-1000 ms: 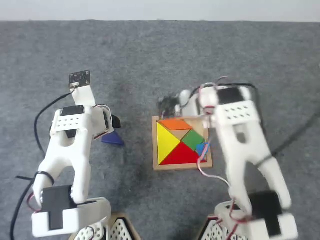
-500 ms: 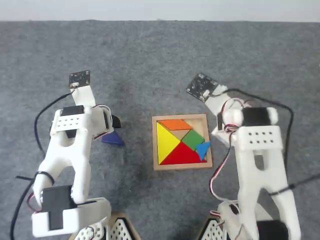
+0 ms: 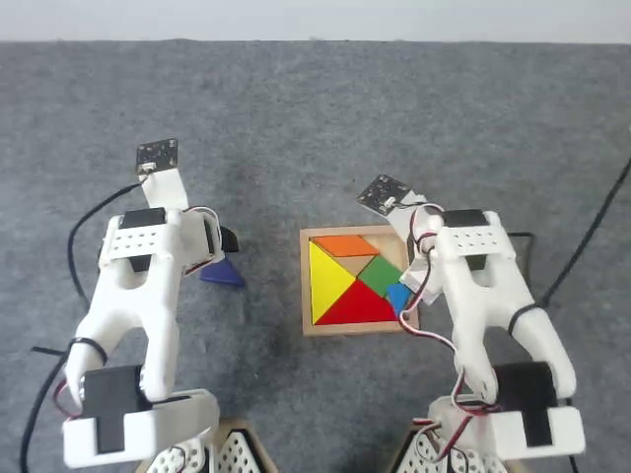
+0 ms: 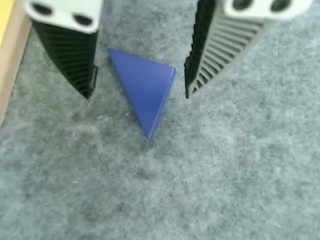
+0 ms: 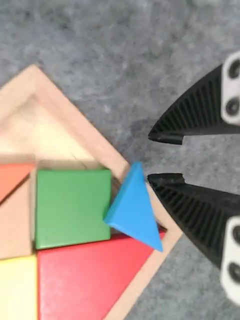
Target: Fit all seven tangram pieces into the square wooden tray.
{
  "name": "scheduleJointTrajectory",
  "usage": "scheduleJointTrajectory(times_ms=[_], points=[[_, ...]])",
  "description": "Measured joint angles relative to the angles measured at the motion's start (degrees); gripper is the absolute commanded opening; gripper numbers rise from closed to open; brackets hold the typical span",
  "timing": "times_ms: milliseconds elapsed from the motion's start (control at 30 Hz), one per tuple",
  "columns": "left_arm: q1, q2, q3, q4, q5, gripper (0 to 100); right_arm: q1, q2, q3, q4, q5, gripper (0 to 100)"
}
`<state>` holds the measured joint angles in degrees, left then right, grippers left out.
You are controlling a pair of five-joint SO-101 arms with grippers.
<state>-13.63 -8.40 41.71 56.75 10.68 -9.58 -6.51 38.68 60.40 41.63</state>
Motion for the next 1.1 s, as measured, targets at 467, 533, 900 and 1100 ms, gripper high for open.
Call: scheduleJointTrajectory(times_ms=[467, 533, 900, 1100], points=[[0.0, 0.0, 0.0, 0.0, 0.0, 28, -1.14, 2.11, -0.09, -4.22, -2.81, 10.5], [0.0, 0.0, 0.0, 0.0, 0.0, 28, -1.49, 2.11, -0.7, -4.22, -3.43, 10.5], [0.0, 0.0, 0.0, 0.0, 0.0, 28, -5.63, 0.35, -0.7, -4.31, -8.26, 10.5], [0.0, 0.0, -0.09, 0.0, -2.9, 28, -5.54, -3.52, 4.75, -8.26, -12.22, 10.5]])
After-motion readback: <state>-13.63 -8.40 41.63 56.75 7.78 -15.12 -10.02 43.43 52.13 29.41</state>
